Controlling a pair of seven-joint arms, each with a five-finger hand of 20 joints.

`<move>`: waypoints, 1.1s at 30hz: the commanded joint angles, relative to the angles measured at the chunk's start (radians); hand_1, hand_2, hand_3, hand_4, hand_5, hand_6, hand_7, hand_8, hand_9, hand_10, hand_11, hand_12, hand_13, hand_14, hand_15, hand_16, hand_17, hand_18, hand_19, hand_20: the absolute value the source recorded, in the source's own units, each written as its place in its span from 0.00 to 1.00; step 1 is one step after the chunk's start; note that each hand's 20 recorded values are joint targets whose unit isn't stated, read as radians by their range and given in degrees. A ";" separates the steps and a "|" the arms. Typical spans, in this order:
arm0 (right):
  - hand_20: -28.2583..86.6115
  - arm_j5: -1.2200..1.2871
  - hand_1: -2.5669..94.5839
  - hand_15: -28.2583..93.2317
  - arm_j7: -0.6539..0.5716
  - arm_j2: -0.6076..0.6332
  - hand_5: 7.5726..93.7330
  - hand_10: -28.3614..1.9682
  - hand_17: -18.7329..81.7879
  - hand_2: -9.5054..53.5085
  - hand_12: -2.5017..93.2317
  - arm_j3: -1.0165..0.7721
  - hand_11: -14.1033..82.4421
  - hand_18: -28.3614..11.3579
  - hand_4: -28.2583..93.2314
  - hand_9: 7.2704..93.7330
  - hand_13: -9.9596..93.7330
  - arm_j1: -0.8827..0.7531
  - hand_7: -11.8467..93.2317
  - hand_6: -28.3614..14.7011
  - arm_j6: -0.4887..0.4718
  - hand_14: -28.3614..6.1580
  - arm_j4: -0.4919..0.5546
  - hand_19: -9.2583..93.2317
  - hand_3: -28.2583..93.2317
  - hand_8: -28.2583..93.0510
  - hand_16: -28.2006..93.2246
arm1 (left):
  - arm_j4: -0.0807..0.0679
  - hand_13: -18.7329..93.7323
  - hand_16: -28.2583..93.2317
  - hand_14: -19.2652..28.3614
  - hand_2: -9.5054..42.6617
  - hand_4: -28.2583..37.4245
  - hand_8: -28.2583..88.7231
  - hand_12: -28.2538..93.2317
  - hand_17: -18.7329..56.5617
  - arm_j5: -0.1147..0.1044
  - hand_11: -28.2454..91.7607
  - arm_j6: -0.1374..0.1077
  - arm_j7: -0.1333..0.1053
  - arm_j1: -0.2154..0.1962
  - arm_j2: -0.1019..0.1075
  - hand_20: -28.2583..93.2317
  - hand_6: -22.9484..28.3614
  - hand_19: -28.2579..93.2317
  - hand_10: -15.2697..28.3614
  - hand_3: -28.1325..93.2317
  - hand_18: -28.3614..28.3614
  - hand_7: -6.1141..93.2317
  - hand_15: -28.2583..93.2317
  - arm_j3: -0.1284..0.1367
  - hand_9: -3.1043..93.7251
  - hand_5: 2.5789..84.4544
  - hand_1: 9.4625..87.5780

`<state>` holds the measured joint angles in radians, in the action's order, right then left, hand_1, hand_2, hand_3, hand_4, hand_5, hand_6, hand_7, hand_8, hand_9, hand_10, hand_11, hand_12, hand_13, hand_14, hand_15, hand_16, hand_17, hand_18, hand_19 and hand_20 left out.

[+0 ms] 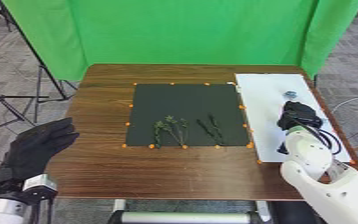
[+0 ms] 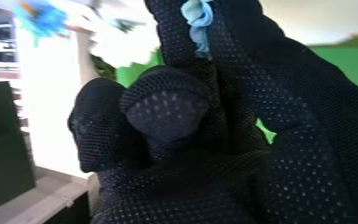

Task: Arrange flowers

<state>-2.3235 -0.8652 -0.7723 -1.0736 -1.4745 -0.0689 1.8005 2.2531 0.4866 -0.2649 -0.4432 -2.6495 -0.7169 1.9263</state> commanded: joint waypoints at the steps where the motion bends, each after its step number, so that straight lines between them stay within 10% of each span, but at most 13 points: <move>1: 0.52 -0.013 0.65 0.77 0.081 -0.007 0.80 0.67 0.86 0.00 0.41 0.075 0.28 0.42 0.00 0.98 0.94 0.146 0.42 0.59 0.048 0.73 0.101 1.00 0.84 0.33 0.43 | 0.014 0.40 0.12 1.00 0.28 0.20 0.16 0.31 0.12 -0.001 0.51 -0.003 0.000 -0.038 -0.012 0.31 0.71 0.71 0.86 0.91 0.91 0.24 0.75 0.032 0.44 0.56 0.24; 17: 0.55 -0.021 0.64 0.78 0.266 -0.292 0.80 0.67 0.85 0.00 0.42 0.394 0.28 0.40 0.00 0.99 0.94 0.483 0.42 0.59 0.019 0.73 0.081 1.00 0.85 0.33 0.44 | 0.025 0.40 0.12 1.00 0.28 0.20 0.16 0.31 0.12 -0.006 0.50 -0.017 -0.010 -0.070 -0.014 0.31 0.71 0.71 0.86 0.91 0.91 0.24 0.75 0.073 0.44 0.56 0.24; 24: 0.56 -0.140 0.63 0.78 0.350 -0.427 0.81 0.67 0.85 0.00 0.42 0.529 0.28 0.40 0.00 0.99 0.94 0.494 0.42 0.60 0.044 0.73 0.004 1.00 0.86 0.33 0.44 | -0.001 0.40 0.12 1.00 0.28 0.20 0.16 0.31 0.12 -0.023 0.50 -0.023 -0.028 -0.026 0.000 0.31 0.71 0.71 0.85 0.91 0.91 0.24 0.75 0.026 0.44 0.55 0.23; 33: 0.56 -0.179 0.61 0.78 0.323 -0.556 0.82 0.67 0.84 0.00 0.43 0.520 0.28 0.38 0.00 1.00 0.94 0.368 0.41 0.60 0.006 0.71 -0.108 1.00 0.88 0.33 0.44 | -0.039 0.40 0.12 1.00 0.28 0.20 0.16 0.31 0.12 0.009 0.49 0.026 0.041 0.084 -0.005 0.31 0.69 0.72 0.83 0.91 0.92 0.24 0.74 -0.005 0.43 0.54 0.23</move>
<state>-2.4839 -0.5167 -1.2521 -0.5690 -1.0074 -0.0394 1.7454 2.2339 0.4743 -0.2748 -0.4513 -2.6298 -0.7188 1.9235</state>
